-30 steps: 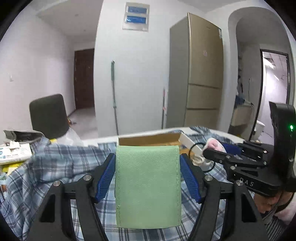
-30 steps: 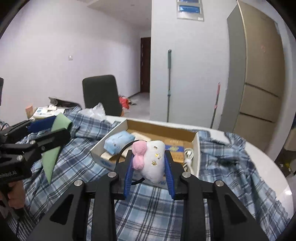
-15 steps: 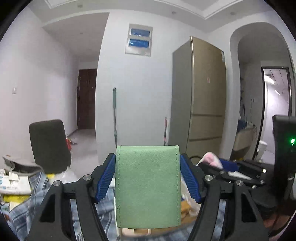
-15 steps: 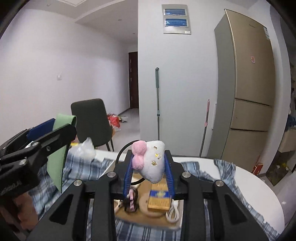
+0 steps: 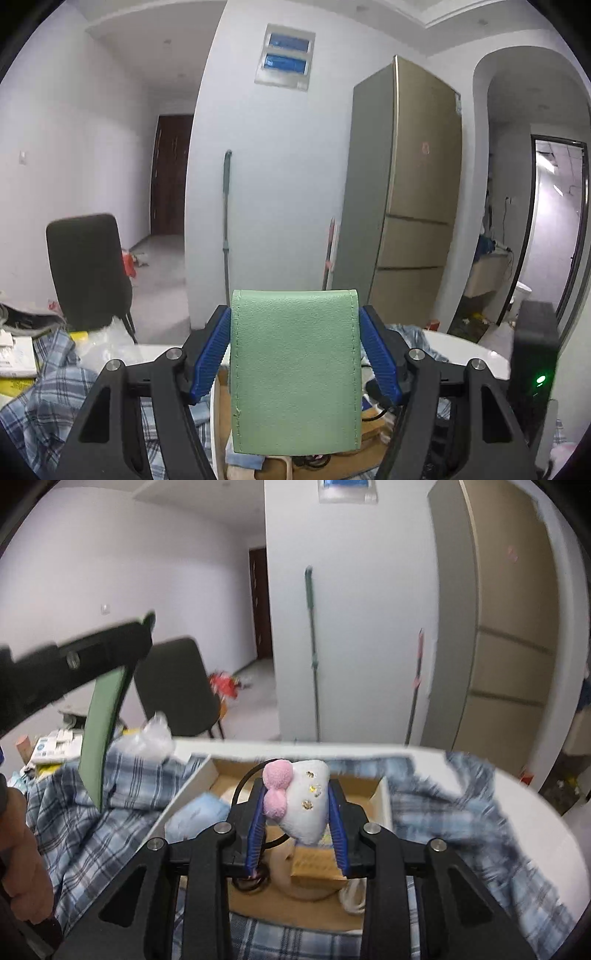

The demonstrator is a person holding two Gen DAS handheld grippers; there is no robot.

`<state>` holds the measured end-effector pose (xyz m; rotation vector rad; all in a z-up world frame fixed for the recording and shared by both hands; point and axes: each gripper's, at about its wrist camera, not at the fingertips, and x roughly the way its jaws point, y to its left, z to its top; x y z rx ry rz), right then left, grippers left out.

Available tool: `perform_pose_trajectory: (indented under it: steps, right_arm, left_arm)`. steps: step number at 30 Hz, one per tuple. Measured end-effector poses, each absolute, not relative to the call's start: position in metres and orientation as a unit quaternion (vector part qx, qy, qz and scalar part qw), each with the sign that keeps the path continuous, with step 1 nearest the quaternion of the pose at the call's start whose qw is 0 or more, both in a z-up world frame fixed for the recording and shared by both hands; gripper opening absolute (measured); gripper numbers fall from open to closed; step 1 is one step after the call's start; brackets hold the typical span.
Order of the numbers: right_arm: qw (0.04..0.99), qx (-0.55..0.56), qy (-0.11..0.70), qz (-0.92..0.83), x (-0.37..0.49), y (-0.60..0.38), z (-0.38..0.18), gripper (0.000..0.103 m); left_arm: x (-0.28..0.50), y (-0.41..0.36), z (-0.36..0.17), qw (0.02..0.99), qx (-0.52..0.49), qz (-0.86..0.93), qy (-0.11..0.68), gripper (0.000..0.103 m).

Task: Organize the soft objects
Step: 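Carry the card and plush toy over the box and release them inside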

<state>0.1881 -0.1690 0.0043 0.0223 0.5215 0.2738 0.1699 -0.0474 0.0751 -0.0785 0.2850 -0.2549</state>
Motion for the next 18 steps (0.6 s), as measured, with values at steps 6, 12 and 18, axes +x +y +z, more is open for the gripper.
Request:
perform_pose_trajectory:
  steps: [6,12,18]
  right_arm:
    - [0.939,0.007,0.300,0.167,0.202,-0.158,-0.028,0.030]
    - [0.930,0.004,0.327,0.167,0.209,-0.156,-0.043,0.040]
    - [0.935,0.005,0.322,0.147,0.209,-0.163,-0.042,0.056]
  left_arm:
    - [0.182,-0.044,0.055,0.979,-0.037,-0.115,0.162,0.071]
    - [0.199,-0.042,0.036,0.970,-0.051,-0.126,0.201,0.071]
    - [0.207,-0.047,0.022,0.961,-0.049,-0.146,0.228,0.071]
